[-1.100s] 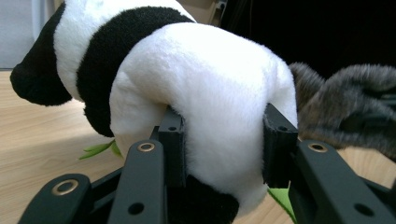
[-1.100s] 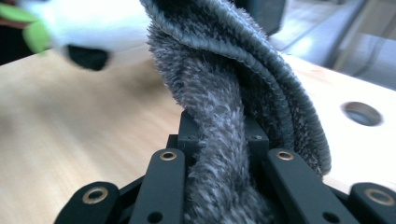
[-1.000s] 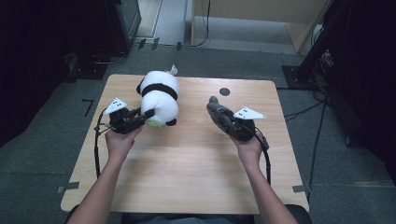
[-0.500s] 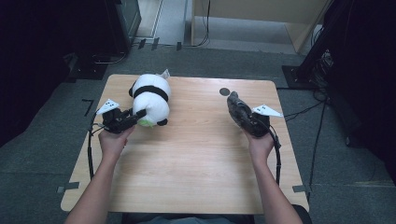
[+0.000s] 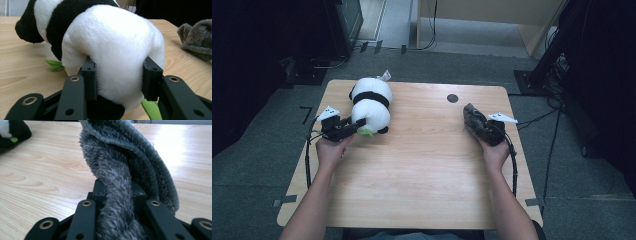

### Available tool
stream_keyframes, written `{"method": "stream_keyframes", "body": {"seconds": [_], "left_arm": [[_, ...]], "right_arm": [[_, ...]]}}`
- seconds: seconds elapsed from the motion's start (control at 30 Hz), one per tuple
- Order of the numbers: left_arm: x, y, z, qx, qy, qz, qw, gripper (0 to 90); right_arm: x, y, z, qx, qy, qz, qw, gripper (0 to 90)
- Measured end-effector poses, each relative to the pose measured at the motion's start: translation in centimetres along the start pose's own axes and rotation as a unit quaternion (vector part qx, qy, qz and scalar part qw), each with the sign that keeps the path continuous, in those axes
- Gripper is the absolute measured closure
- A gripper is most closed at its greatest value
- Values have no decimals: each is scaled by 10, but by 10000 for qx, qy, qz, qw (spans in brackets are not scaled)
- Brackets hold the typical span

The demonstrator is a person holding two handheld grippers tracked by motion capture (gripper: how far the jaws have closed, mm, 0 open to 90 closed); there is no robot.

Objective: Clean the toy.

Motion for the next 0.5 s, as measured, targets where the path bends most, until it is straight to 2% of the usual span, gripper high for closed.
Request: {"method": "stream_keyframes", "body": {"seconds": [0.07,0.17,0.23,0.33,0.43,0.5], "left_arm": [[-1,-2,0,-27,-19,72,10000,473],[-4,-7,1,-148,7,311,9994,352],[-5,-10,0,-225,-9,417,9989,306],[-5,-11,0,-292,-10,504,9983,261],[-4,-10,2,-270,66,518,9983,226],[-4,-11,3,-213,9,522,9984,214]], "right_arm": [[-2,-1,1,-38,66,-30,10000,635],[-2,1,1,-53,31,-123,9999,495],[-1,3,1,-104,50,-192,9998,422],[0,4,0,-153,35,-248,9996,354],[0,4,0,-106,-12,-218,9997,328],[1,4,0,-66,-43,-220,9997,313]]}}
Point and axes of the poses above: each handheld gripper's, and its own axes: x roughly backward along the jaws, y roughly out of its top, z roughly to its left, the point moved 8 cm from there along -x, roughly forward along the jaws, and after that the axes turned 4 degrees about x, right-handed, at the moved point
